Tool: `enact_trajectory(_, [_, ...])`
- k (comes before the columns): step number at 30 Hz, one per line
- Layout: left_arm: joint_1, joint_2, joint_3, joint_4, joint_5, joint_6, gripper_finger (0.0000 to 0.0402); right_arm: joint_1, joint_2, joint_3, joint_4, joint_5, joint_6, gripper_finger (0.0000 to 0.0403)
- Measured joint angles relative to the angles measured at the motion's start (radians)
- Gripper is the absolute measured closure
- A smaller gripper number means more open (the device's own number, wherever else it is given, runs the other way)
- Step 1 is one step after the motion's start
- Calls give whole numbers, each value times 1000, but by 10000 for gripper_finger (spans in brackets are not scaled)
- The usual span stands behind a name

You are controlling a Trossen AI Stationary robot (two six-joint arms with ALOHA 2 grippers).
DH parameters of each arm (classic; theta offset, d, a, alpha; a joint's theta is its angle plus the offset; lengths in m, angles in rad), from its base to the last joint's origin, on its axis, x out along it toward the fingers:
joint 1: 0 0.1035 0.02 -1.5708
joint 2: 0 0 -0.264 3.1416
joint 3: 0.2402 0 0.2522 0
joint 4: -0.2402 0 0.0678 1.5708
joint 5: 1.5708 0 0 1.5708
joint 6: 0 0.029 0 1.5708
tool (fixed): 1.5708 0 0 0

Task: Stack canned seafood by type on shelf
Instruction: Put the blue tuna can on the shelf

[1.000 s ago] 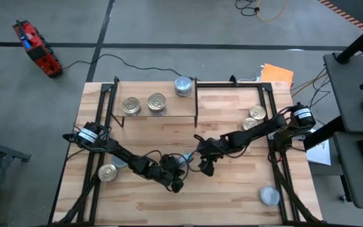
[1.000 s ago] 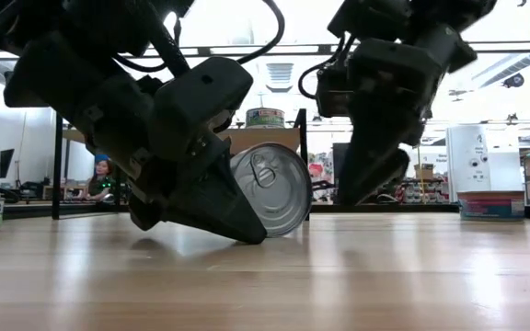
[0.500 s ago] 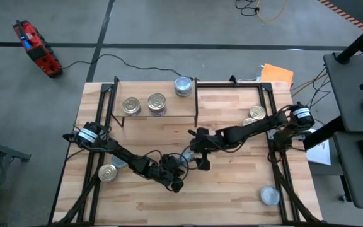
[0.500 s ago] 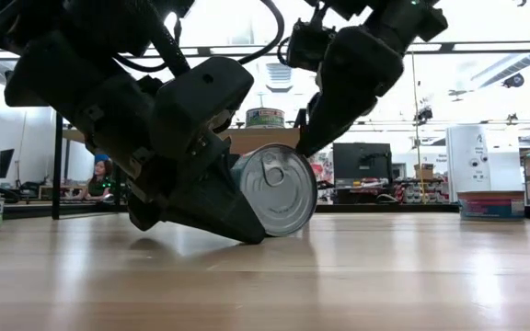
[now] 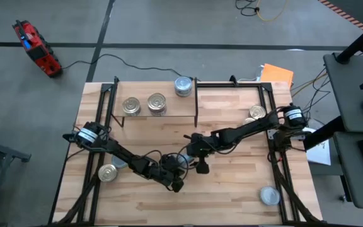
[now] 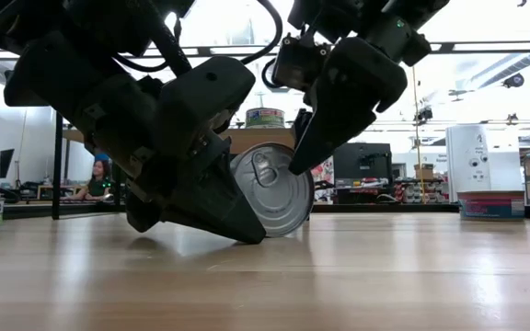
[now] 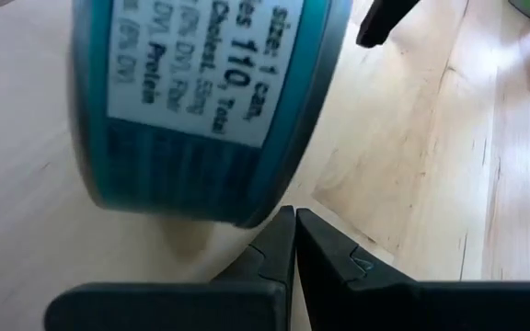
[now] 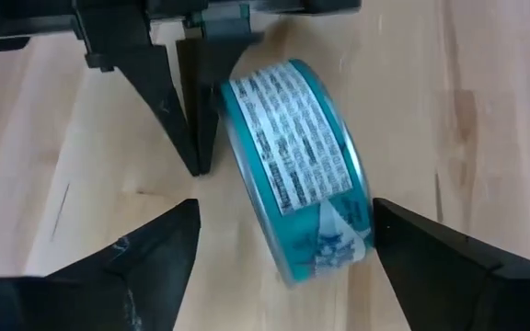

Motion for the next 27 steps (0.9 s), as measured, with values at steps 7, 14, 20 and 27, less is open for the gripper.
enact_trajectory(7, [-6,0,0,0,-1,-23,402,-2,-1,0,18,-4,13,170])
enact_trajectory(14, [-6,-3,9,-20,4,-23,402,-6,-7,0,27,-25,23,273])
enact_trajectory(20, [-6,-21,8,-45,28,-22,402,-7,-25,-1,14,-74,106,272])
enact_trajectory(27, [-11,-112,6,-203,94,-23,402,-11,-113,-2,-84,-68,218,272])
